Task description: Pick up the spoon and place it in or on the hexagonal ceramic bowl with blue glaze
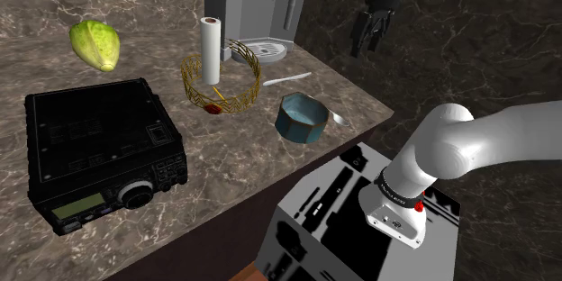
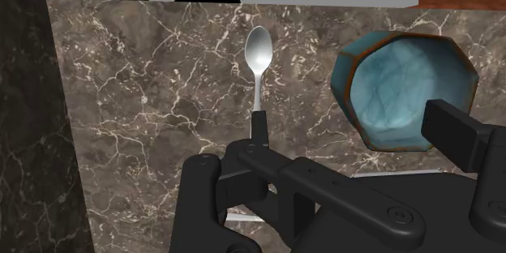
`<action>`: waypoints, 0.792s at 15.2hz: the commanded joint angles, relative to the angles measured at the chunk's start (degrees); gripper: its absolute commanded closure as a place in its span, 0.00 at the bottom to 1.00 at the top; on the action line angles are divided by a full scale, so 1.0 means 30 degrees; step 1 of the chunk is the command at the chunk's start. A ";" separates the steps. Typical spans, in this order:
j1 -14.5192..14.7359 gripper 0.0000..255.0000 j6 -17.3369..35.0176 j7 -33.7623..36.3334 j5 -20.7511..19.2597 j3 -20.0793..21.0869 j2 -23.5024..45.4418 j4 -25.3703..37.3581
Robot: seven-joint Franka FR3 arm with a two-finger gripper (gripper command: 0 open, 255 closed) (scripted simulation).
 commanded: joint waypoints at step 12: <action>-0.0776 0.00 0.6990 -0.2060 0.0028 -0.3088 0.3173 -0.4195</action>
